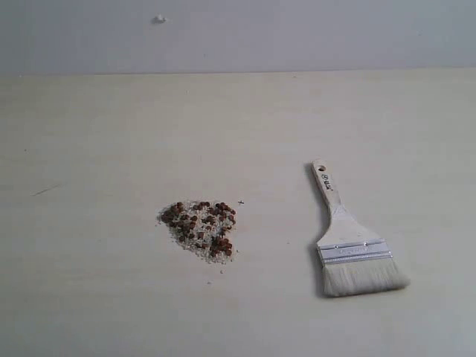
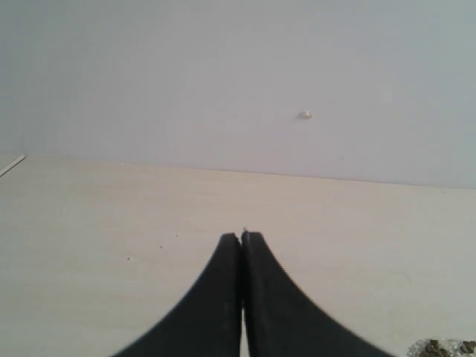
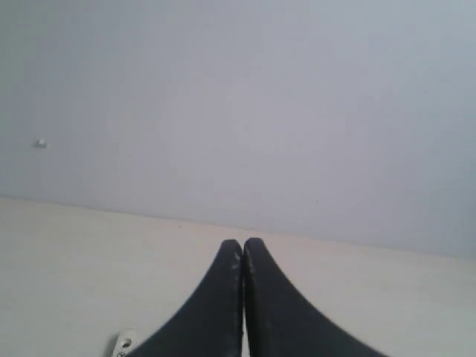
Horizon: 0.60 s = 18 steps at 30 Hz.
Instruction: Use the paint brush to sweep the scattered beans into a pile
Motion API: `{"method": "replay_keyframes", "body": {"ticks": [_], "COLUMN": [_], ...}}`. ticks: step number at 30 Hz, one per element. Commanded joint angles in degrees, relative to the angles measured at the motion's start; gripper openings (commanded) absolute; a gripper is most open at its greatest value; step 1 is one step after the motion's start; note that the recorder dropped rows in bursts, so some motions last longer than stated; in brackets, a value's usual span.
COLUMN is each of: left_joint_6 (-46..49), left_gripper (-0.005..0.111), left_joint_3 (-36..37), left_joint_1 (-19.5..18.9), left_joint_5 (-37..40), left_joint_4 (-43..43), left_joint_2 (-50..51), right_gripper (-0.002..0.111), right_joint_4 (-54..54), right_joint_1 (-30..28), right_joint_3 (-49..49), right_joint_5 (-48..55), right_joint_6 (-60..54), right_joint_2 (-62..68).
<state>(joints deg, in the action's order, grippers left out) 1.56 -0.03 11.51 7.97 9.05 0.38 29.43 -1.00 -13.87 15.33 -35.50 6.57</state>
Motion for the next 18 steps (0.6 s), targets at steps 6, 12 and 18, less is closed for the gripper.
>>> {"method": "replay_keyframes", "body": {"ticks": [6,12,18], "left_joint_6": [-0.20,-0.20,-0.20], "left_gripper": [0.000,0.000,0.000], "left_joint_3": [0.03,0.03,0.03], "left_joint_1": [-0.07,-0.07,-0.07], "left_joint_5": [-0.34,-0.34,-0.34], "left_joint_4": [0.27,0.27,0.27], "left_joint_2": [-0.38,-0.38,-0.38], "right_gripper": [0.000,0.000,0.000], "right_joint_4": [-2.98,-26.12,-26.98], "right_joint_1": [-0.39,-0.39,-0.39], "right_joint_3": [1.76,6.90,11.84], "right_joint_5": [1.81,-0.01,-0.36], "right_joint_6": [4.81,32.77,31.95], "right_joint_2": [-4.19,-6.57,-6.57]}}
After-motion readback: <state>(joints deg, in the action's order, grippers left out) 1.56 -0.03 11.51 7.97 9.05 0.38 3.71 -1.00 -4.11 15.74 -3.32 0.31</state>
